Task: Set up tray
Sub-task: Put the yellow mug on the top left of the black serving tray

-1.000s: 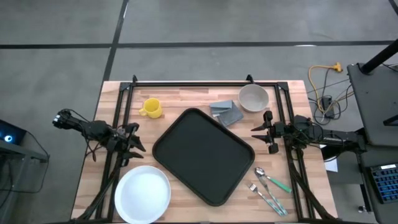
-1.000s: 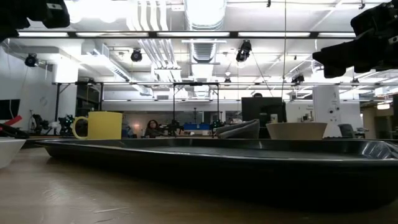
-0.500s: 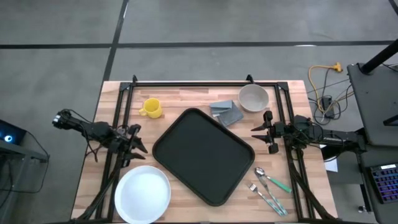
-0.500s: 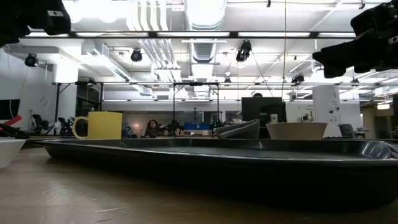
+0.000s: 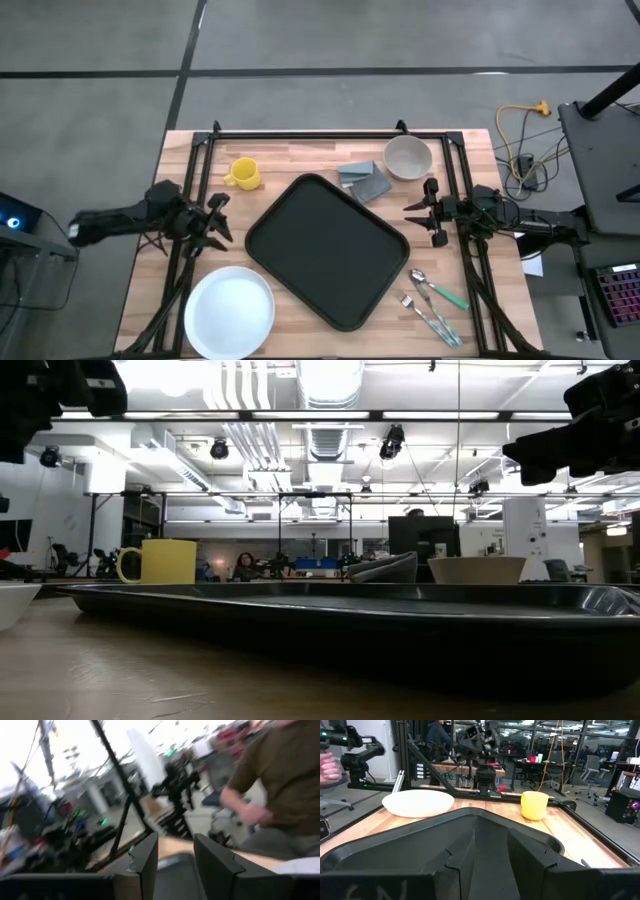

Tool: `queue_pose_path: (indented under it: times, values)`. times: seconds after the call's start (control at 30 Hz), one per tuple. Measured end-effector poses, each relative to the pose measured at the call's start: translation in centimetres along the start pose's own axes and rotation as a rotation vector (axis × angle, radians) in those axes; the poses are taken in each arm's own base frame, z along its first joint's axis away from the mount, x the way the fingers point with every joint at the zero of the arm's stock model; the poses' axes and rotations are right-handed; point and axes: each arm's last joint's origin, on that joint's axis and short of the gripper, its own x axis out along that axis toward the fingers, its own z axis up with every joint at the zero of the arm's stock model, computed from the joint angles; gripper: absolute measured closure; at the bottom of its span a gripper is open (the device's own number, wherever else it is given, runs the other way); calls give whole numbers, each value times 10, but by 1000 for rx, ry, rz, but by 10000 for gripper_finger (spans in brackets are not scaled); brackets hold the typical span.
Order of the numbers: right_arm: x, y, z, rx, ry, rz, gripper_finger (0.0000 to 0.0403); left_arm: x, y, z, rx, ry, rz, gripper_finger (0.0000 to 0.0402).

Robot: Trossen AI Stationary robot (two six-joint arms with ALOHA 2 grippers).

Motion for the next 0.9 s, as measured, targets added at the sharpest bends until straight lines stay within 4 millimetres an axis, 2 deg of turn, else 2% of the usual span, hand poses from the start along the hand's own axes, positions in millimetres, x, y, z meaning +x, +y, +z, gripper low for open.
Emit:
queue_pose_path:
  times: [0.3,0.57,0.7,0.9]
  values:
    - [0,0,0,0,0,0,296,-32,33,-13,-265,75,57,290]
    - [0,0,0,0,0,0,296,-53,67,-21,-521,114,192,290]
    - [0,0,0,0,0,0,296,-54,92,-19,-585,116,186,290]
    - [0,0,0,0,0,0,296,-55,139,-12,-677,119,192,290]
